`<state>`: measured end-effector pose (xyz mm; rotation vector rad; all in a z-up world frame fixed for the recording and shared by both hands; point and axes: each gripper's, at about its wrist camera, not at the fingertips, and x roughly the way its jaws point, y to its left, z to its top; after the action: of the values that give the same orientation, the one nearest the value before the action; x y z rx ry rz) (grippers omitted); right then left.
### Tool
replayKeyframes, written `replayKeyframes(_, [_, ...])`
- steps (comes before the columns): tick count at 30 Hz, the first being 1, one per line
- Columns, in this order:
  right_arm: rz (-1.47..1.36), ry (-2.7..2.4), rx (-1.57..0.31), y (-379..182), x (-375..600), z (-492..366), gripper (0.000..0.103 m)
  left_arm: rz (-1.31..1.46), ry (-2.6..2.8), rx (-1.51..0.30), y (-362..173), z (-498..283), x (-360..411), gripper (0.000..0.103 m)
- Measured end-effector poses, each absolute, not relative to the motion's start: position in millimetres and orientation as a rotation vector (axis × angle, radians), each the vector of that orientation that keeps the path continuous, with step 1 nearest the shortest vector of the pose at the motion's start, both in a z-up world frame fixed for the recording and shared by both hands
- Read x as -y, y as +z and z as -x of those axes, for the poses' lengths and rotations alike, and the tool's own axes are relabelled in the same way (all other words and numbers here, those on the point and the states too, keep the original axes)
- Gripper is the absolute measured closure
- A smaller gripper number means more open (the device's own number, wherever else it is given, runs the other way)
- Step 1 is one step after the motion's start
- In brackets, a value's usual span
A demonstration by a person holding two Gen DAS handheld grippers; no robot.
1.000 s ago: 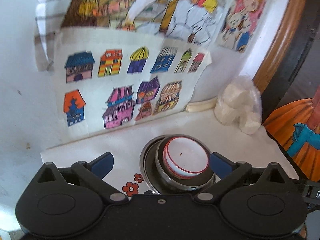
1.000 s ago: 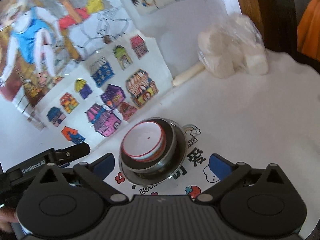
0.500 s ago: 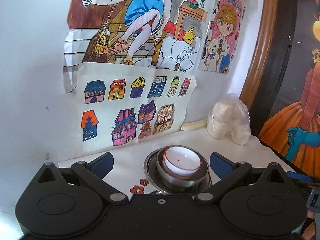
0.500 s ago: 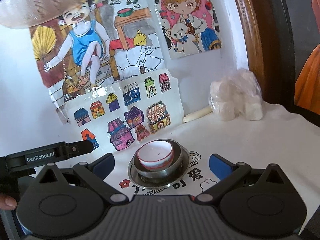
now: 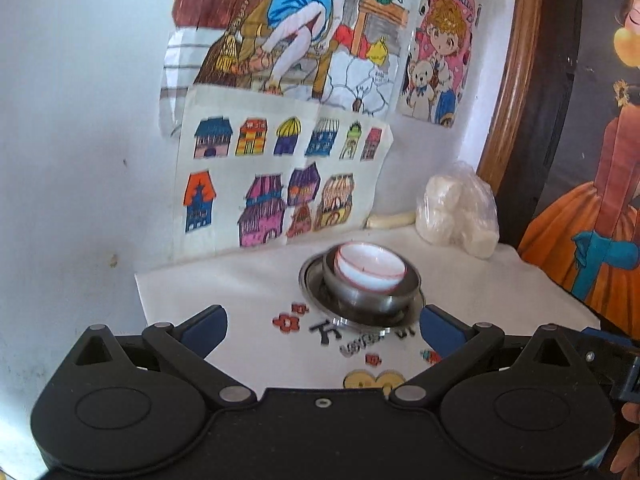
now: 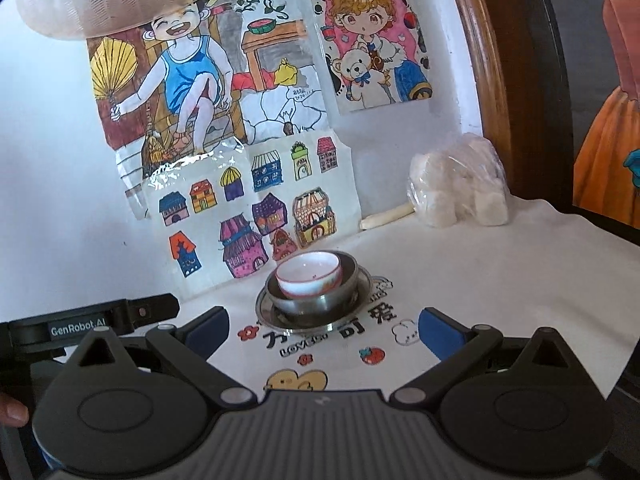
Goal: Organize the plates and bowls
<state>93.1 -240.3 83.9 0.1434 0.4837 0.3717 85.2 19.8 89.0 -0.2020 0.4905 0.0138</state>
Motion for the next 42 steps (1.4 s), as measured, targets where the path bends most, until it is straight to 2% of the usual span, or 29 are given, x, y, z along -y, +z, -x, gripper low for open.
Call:
replayKeyframes(16, [-0.080, 0.329, -0.375, 45.1, 240.1, -52.7, 0.000, 0.160, 0.020, -0.459, 42.1, -61.4, -9.5, 0.001])
replayKeyframes(28, [-0.119, 0.234, -0.356, -1.7, 246.4, -52.5, 0.000, 0.149, 0.063, -0.419, 16.4, -57.1, -10.0, 0.001])
replayKeyframes(42, [-0.085, 0.190, -0.301, -17.4, 240.4, -51.8, 0.000, 0.128, 0.074, -0.429, -8.0, -60.5, -12.0, 0.001])
